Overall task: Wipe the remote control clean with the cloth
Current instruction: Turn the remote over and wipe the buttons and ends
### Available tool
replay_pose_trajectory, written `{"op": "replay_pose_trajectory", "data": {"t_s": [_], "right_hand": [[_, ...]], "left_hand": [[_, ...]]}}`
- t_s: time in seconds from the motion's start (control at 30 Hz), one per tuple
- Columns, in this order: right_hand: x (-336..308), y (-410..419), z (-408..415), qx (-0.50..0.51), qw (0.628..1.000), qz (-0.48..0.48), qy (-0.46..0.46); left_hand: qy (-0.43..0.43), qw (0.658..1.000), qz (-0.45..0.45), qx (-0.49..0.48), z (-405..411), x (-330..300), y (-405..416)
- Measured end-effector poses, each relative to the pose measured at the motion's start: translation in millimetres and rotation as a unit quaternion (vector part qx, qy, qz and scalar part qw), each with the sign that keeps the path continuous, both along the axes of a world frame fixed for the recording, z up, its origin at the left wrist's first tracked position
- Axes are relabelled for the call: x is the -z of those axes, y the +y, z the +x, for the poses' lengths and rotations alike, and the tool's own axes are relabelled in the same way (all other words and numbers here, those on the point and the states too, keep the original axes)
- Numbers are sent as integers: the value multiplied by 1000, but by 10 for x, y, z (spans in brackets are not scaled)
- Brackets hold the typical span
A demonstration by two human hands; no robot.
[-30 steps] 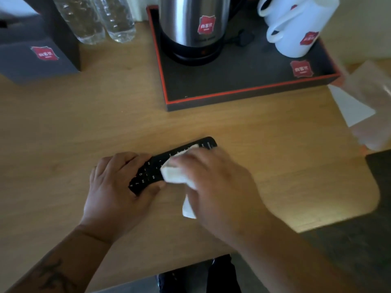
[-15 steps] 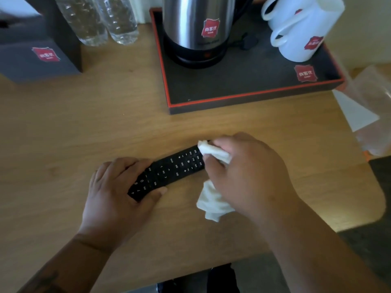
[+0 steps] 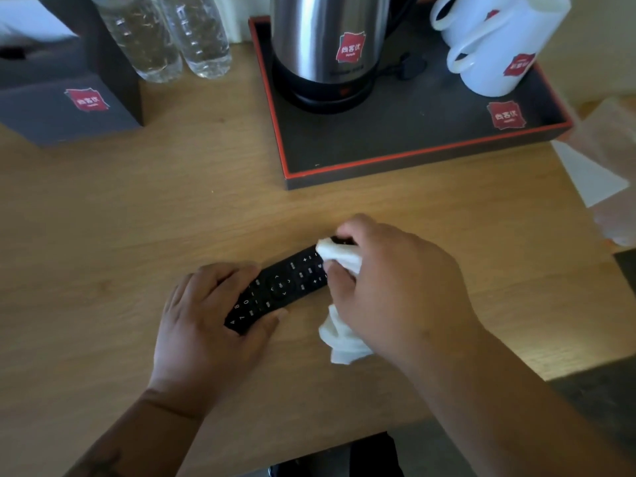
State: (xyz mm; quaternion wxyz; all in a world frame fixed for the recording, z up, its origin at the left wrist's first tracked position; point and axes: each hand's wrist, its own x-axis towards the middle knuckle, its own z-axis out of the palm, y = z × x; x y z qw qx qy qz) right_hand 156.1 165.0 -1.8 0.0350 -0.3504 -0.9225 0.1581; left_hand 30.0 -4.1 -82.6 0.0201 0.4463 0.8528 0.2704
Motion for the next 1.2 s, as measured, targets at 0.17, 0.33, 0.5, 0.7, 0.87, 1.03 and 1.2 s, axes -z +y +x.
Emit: {"op": "replay_pose_trajectory", "data": {"t_s": [0.17,0.33,0.5,0.7,0.87,1.03,1.2], "right_hand": [[79,-45,-203,28,999,-19,24],[89,-27,-30,36,998,-43,-27],[60,-6,165,50,991,-100,-72],[1,100,-119,51,998,-29,-16],[43,52,-27,30,997,-39,-65],[-52,132,-4,37,993,-70,-84],[-59,65,-185,30,998,-48,-31]], "left_hand": [[8,1000,2,3,2,19,-2],[4,1000,-4,7,-5,16,-10],[7,1000,2,2,2,14,-9],[18,1000,3,0,10,25,-6],[12,1000,-5,6,2,20,-12],[8,1000,-3,3,11,11,-12],[14,1000,-7,3,1,34,-24]]}}
